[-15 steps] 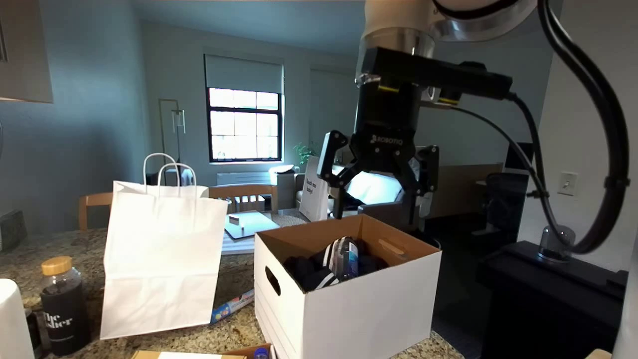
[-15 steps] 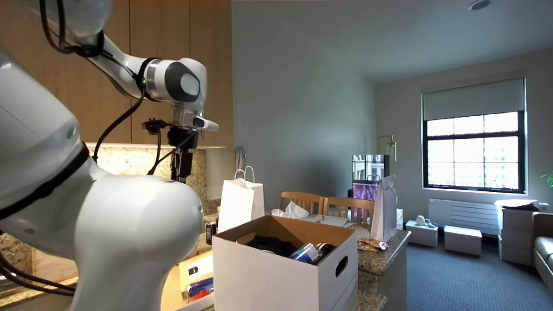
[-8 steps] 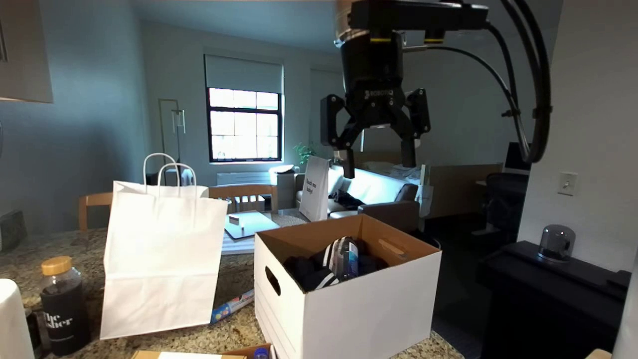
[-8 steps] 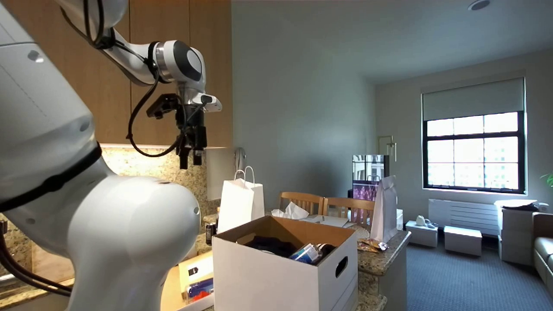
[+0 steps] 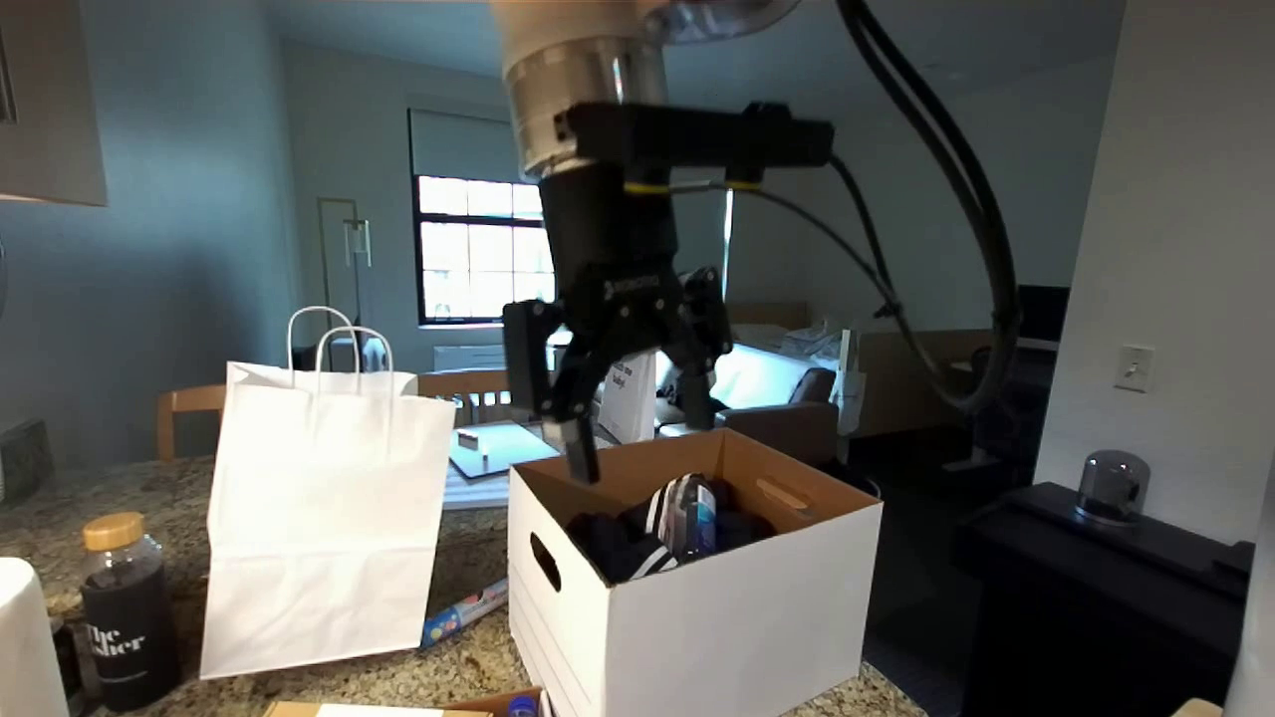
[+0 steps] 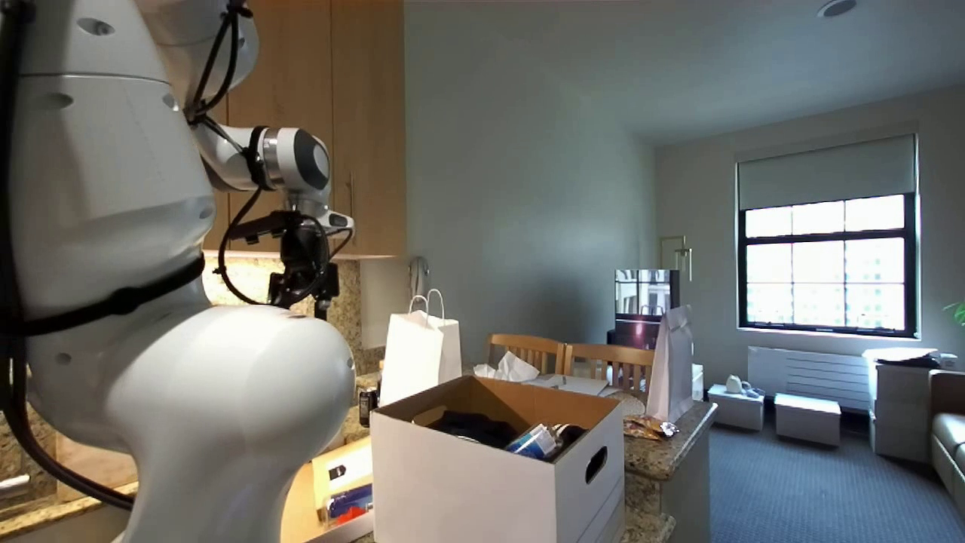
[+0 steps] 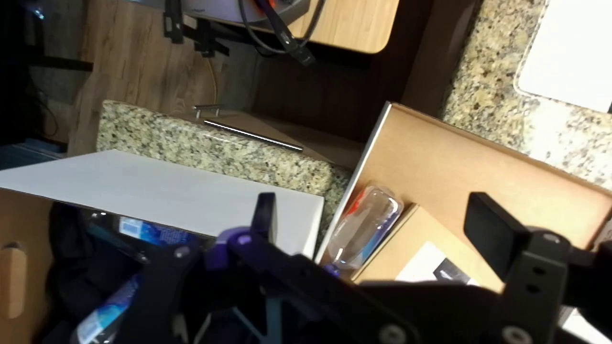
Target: Pick up two empty bottles and place them in the white storage box
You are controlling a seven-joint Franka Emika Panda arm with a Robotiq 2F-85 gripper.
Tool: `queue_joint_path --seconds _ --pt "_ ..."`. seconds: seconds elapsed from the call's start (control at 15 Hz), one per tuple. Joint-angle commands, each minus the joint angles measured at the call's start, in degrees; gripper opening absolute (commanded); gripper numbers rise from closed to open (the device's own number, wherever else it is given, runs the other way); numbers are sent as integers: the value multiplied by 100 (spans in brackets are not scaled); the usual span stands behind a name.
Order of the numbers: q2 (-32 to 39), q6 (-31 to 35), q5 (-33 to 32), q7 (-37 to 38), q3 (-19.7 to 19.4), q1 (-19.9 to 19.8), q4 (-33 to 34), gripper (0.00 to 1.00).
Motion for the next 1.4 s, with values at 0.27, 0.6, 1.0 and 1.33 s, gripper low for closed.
queue_joint_path --seconds 0.27,0.6,1.0,1.33 --pt "1959 3436 -402 1127 763 313 -610 100" --pt "3541 5157 -602 2273 290 737 -615 100" --pt "4600 6319 103 3092 -452 1670 -668 100" --pt "4922 7290 1201 3438 -491 1778 -1018 100"
